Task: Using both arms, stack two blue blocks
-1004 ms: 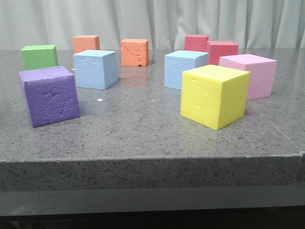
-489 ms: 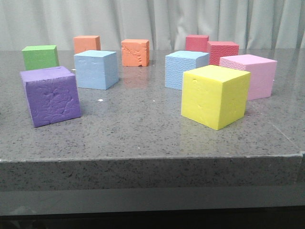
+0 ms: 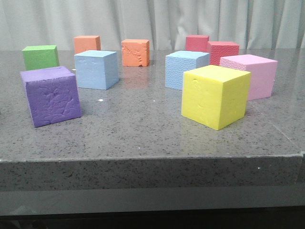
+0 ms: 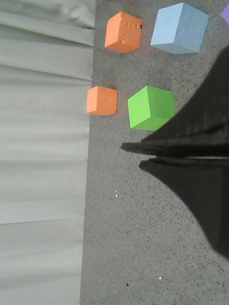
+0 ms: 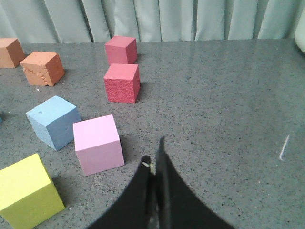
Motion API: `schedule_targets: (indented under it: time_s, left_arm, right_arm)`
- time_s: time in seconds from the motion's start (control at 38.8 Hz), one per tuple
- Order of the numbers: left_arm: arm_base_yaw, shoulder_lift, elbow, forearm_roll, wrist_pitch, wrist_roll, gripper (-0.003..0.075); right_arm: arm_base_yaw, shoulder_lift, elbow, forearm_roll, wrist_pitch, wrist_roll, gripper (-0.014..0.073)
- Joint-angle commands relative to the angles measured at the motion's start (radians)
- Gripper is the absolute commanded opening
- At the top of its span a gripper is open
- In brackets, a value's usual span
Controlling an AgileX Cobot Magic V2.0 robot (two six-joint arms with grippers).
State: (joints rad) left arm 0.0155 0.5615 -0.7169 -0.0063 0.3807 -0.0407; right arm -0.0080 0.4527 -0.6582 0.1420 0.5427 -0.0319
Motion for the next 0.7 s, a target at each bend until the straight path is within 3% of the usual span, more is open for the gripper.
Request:
schedule_targets:
  time_s: [0.0,0.21,0.28,0.36,0.39,0.57,0.59,0.67]
  left_arm:
    - [0.001,0.009,-0.035,-0.008,-0.09,-0.009,-0.002]
    - [0.001,0.029,-0.033,-0.006,-0.091,-0.009,-0.0018]
    - [0.001,0.033,-0.033,-0.006,-0.091,-0.009,0.0014]
    - [0.001,0.034,-0.033,-0.003,-0.092,-0.009,0.0126]
    - [0.001,0.034,-0.033,-0.001,-0.097,-0.009,0.0171]
    - [0.001,0.034,-0.033,-0.001,-0.11,-0.009,0.0685]
    - [0.001,0.034,-0.033,-0.001,-0.11,-0.009,0.0713]
    - [0.001,0.034,-0.033,-0.001,-0.11,-0.009,0.0668]
  right_arm:
    - [-0.004,0.013,-0.035,-0.008,-0.086,-0.013,-0.0068]
    - [-0.004,0.014,-0.035,-0.008,-0.086,-0.013,-0.0061]
    - [-0.004,0.014,-0.035,-0.008,-0.086,-0.013,-0.0004]
    - [-0.004,0.014,-0.035,-0.008,-0.086,-0.013,0.0104]
    - [-0.004,0.014,-0.035,-0.008,-0.086,-0.013,0.0178]
    - [-0.004,0.014,-0.035,-0.008,-0.083,-0.013,0.0615]
    - [-0.004,0.014,-0.035,-0.008,-0.083,-0.013,0.0661]
    - [-0.004,0.014,-0.035,-0.008,-0.08,-0.013,0.065]
